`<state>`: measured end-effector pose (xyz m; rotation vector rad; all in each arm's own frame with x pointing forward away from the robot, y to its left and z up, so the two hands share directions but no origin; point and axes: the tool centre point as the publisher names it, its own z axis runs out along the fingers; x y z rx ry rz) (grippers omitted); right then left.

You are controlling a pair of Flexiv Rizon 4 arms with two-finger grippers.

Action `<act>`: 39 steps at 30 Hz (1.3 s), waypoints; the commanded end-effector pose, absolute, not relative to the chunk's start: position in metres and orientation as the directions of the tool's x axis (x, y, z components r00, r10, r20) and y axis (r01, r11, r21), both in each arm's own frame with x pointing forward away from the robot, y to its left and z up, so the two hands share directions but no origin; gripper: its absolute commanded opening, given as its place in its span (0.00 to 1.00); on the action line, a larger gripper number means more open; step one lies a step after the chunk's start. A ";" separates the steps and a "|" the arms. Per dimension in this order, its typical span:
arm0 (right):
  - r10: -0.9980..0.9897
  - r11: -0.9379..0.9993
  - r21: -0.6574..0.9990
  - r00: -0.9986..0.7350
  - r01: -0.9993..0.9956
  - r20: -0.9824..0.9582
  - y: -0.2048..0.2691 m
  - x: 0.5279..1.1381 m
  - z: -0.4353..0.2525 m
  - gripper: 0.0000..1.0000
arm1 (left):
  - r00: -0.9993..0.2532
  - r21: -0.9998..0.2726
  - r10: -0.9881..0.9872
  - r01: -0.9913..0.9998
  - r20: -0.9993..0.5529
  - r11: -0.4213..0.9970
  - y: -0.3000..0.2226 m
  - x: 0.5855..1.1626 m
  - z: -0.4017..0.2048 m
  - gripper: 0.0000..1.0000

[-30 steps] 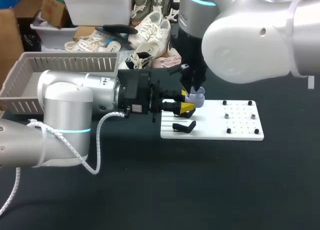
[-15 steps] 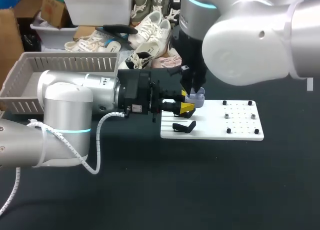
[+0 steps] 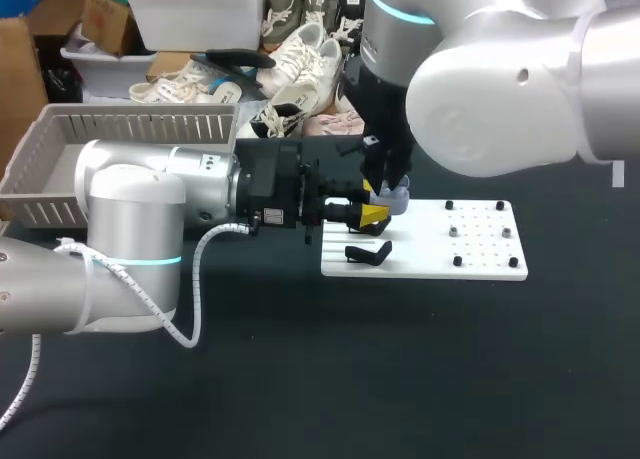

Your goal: Pick up each earbud case from the left stands, insert the matching earbuds, close the lid, and place the case in the box.

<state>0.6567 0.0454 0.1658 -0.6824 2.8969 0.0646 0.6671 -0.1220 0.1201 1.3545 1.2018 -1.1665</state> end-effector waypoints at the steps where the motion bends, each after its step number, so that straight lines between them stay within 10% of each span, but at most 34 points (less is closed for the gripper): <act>1: -0.453 0.889 -0.004 -0.878 -0.458 -0.153 0.046 0.657 0.163 0.00 | 0.063 0.058 0.092 0.996 -0.994 -0.063 -0.122 0.666 0.120 0.00; 9: -0.459 0.887 -0.023 -0.877 -0.461 -0.145 0.046 0.657 0.163 0.00 | 0.063 0.058 0.092 0.996 -0.994 -0.063 -0.122 0.666 0.120 0.00; 11: -0.458 0.888 -0.025 -0.877 -0.459 -0.145 0.046 0.657 0.164 0.33 | 0.063 0.058 0.092 0.996 -0.994 -0.063 -0.122 0.666 0.120 0.00; 15: -0.452 0.890 -0.010 -0.879 -0.456 -0.154 0.046 0.655 0.169 0.60 | 0.063 0.058 0.092 0.996 -0.994 -0.063 -0.122 0.666 0.120 0.00; 27: -0.295 0.954 -0.011 -0.929 -0.301 -0.225 0.023 0.664 0.199 1.00 | 0.063 0.058 0.092 0.996 -0.994 -0.063 -0.122 0.666 0.120 0.00; 39: 0.085 0.995 -0.026 -0.970 0.093 -0.228 -0.016 0.714 0.188 1.00 | 0.063 0.058 0.092 0.996 -0.994 -0.063 -0.122 0.666 0.120 0.00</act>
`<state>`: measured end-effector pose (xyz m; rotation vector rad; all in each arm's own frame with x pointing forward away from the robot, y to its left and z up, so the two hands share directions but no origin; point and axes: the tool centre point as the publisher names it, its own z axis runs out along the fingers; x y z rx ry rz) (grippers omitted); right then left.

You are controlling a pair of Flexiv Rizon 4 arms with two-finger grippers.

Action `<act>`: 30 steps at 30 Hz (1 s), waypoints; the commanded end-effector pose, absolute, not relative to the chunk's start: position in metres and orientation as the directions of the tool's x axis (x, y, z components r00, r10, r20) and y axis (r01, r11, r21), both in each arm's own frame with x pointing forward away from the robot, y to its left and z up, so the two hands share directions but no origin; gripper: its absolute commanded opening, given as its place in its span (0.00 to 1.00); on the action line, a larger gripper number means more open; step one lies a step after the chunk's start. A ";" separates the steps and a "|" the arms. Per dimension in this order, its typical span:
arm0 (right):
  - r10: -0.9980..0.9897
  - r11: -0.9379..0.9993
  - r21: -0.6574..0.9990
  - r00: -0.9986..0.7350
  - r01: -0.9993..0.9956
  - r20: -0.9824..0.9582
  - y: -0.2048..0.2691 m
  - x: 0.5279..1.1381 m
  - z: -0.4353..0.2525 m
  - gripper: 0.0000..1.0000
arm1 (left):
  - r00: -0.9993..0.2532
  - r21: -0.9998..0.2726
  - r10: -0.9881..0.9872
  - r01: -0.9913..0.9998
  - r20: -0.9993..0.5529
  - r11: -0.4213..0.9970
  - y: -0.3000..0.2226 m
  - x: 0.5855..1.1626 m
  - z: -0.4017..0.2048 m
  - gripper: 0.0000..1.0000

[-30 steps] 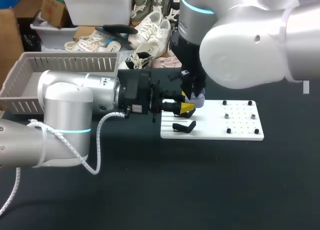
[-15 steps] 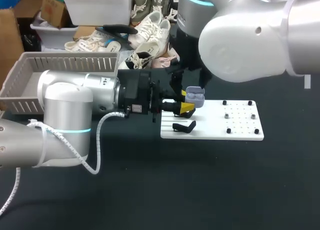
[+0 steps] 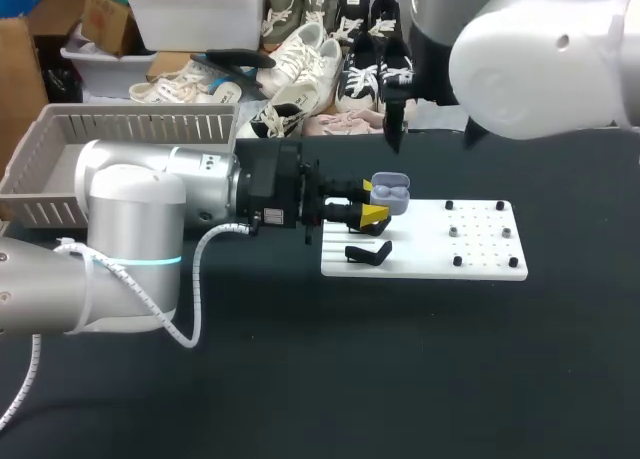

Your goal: Pick up each earbud case from the left stands, insert the matching earbuds, close the lid, and place the case in the box.

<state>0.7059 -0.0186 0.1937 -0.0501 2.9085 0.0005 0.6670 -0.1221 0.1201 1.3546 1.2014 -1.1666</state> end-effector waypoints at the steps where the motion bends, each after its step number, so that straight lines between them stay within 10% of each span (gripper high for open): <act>1: 0.087 0.995 -0.029 -0.971 0.095 -0.225 -0.016 0.715 0.187 1.00 | 0.063 0.058 0.092 0.996 -0.994 -0.063 -0.122 0.666 0.120 0.00; 30: 0.027 0.999 -0.016 -0.989 0.030 -0.143 -0.019 0.675 0.160 1.00 | 0.063 0.058 0.092 0.996 -0.994 -0.063 -0.122 0.666 0.120 0.00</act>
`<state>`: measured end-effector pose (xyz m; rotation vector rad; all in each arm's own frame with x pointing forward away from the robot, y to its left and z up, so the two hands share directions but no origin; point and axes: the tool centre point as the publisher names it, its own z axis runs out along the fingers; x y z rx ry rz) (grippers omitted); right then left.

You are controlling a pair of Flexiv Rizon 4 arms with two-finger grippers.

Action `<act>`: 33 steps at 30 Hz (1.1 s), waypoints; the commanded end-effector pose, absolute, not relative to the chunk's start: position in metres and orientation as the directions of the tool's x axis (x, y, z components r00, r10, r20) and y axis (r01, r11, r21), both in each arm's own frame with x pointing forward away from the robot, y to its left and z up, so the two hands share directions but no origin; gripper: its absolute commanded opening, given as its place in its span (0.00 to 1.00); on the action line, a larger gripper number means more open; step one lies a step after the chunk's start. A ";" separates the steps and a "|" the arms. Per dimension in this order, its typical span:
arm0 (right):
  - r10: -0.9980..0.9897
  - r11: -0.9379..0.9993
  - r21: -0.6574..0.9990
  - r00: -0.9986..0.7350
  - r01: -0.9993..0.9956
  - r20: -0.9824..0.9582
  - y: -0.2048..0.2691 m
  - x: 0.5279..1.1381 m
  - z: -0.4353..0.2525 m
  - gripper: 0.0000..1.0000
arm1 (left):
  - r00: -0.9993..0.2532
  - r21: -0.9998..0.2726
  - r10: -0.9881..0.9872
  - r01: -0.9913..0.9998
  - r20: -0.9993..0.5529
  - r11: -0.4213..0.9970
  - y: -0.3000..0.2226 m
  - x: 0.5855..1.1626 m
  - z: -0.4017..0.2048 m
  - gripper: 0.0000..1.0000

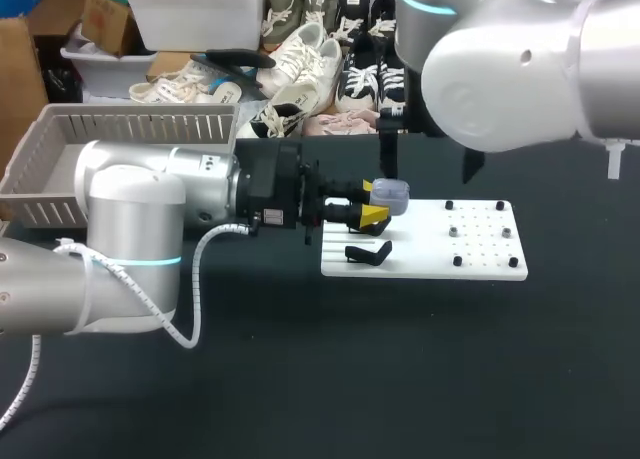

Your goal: Pick up each earbud case from the left stands, insert the matching earbuds, close the lid, and place the case in the box.

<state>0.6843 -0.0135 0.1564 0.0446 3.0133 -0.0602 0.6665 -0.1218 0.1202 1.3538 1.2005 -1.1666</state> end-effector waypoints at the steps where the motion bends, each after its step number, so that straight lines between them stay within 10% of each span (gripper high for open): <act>1: 0.026 0.999 -0.015 -0.989 0.028 -0.146 -0.019 0.674 0.161 1.00 | 0.063 0.058 0.092 0.996 -0.994 -0.063 -0.122 0.666 0.120 0.00; 16: -0.198 0.975 0.022 -0.917 -0.219 -0.347 -0.043 0.651 0.220 1.00 | 0.058 0.055 0.101 0.998 -0.993 -0.029 -0.107 0.671 0.124 0.00; 33: -0.257 0.959 0.028 -0.903 -0.283 -0.343 -0.042 0.642 0.220 1.00 | -0.026 0.077 0.264 0.924 -0.964 0.374 0.037 0.727 0.154 0.00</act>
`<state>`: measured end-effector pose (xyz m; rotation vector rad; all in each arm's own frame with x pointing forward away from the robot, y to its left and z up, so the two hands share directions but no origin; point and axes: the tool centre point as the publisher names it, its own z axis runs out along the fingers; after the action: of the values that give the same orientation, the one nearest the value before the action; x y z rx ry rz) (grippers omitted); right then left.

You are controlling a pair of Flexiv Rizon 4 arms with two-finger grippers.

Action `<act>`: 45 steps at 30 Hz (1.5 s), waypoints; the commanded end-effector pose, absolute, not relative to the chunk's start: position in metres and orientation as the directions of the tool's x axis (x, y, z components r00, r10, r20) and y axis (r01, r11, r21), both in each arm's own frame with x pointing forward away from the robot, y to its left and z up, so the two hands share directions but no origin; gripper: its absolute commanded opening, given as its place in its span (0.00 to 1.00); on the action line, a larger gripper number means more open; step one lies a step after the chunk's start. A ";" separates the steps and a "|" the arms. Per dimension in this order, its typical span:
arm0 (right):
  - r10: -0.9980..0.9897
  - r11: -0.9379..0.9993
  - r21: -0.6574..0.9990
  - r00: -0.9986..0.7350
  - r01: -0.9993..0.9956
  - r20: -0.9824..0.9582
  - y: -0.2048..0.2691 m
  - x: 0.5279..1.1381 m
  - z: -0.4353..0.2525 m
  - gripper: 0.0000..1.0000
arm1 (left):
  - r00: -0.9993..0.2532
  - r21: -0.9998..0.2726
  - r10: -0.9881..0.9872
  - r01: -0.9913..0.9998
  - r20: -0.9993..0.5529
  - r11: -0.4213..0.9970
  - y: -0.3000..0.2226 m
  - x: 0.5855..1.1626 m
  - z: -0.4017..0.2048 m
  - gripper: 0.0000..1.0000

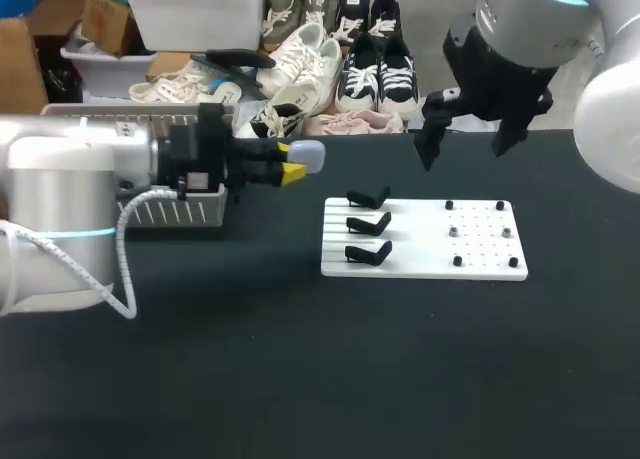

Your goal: Pick up each earbud case from the left stands, insert the matching earbuds, close the lid, and place the case in the box.

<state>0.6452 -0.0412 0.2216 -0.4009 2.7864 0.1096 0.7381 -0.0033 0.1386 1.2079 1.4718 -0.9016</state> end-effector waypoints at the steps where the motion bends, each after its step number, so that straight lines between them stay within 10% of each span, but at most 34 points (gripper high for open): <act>1: -0.257 0.959 0.028 -0.903 -0.283 -0.343 -0.042 0.642 0.220 1.00 | -0.033 0.080 0.268 0.913 -0.963 0.401 0.045 0.730 0.156 0.00; 35: -0.257 0.959 0.028 -0.903 -0.283 -0.343 -0.042 0.642 0.220 1.00 | -0.411 0.070 0.379 0.597 -0.829 0.799 0.193 0.858 0.093 0.00; 36: -0.257 0.959 0.028 -0.903 -0.283 -0.343 -0.042 0.642 0.220 1.00 | -0.413 0.068 0.382 0.601 -0.827 0.797 0.194 0.860 0.092 0.06; 38: -0.257 0.959 0.028 -0.903 -0.283 -0.343 -0.042 0.642 0.220 1.00 | -0.412 0.074 0.394 0.608 -0.821 0.790 0.194 0.861 0.092 1.00; 45: -0.257 0.959 0.028 -0.903 -0.283 -0.343 -0.042 0.642 0.220 1.00 | -0.353 0.076 0.380 0.640 -0.855 0.765 0.177 0.830 0.104 1.00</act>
<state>0.6446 -0.0412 0.2206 -0.3973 2.7737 0.1099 0.8529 0.1773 0.0969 0.7853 2.0205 -0.3322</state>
